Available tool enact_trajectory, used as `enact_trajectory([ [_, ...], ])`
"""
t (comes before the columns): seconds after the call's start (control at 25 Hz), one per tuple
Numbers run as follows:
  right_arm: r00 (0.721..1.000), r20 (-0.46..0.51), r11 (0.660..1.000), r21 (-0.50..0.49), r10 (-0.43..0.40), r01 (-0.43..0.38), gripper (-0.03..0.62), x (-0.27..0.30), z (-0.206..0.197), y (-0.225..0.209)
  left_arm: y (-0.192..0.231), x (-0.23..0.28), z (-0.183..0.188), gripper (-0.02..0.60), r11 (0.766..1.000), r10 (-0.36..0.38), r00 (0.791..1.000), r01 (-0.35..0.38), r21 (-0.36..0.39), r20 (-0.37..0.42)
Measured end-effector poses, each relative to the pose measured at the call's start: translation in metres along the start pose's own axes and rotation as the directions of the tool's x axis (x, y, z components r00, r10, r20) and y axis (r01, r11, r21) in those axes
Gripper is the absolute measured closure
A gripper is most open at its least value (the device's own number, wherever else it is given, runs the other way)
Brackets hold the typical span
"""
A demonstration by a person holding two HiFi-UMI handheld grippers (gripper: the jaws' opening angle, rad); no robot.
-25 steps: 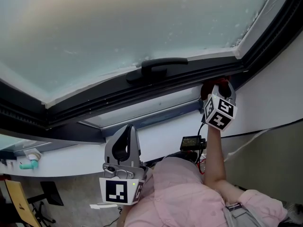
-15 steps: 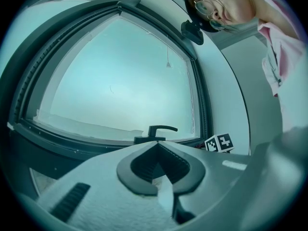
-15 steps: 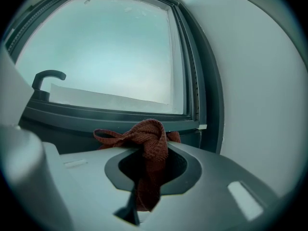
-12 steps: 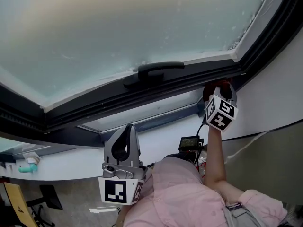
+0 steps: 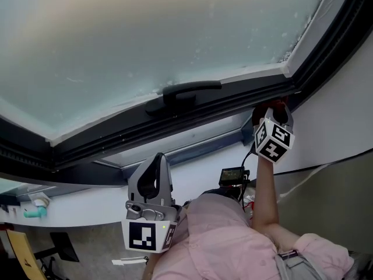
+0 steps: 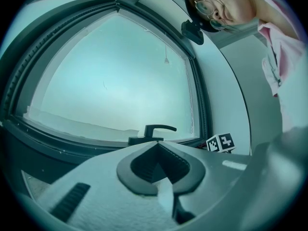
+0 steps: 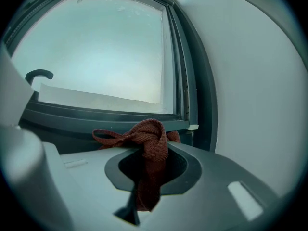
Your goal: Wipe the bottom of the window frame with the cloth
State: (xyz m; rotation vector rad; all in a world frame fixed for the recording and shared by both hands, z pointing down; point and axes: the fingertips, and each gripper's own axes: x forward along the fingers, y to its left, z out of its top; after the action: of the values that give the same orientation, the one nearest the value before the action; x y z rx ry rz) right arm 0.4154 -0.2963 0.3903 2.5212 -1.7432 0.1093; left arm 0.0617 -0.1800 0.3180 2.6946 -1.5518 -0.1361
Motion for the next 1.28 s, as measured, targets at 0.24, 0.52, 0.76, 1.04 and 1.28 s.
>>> enact_trajectory([
  [0.24, 1.000, -0.002, 1.000, 0.004, -0.016, 0.016, 0.549, 0.006, 0.001, -0.011, -0.001, 0.006, -0.001, 0.584, 1.000, 0.000, 1.000, 0.000, 0.000, 0.001],
  [0.52, 0.999, -0.011, 0.999, 0.015, -0.041, 0.041, 0.549, 0.014, 0.000, -0.027, -0.002, 0.012, -0.002, 0.586, 1.000, 0.001, 1.000, -0.001, -0.002, 0.005],
  [0.76, 0.998, -0.008, 0.997, 0.032, -0.067, 0.068, 0.549, 0.021, 0.001, -0.041, -0.003, 0.017, -0.002, 0.586, 1.000, 0.010, 1.000, -0.010, 0.002, 0.000],
  [1.04, 0.996, -0.008, 0.995, 0.045, -0.087, 0.088, 0.549, 0.028, 0.001, -0.055, -0.005, 0.021, -0.001, 0.586, 1.000, 0.022, 1.000, -0.022, 0.006, 0.006],
  [1.28, 0.996, -0.014, 0.996, 0.043, -0.083, 0.084, 0.549, 0.033, 0.000, -0.066, -0.010, 0.024, 0.004, 0.586, 0.999, 0.030, 0.999, -0.031, 0.017, 0.019],
])
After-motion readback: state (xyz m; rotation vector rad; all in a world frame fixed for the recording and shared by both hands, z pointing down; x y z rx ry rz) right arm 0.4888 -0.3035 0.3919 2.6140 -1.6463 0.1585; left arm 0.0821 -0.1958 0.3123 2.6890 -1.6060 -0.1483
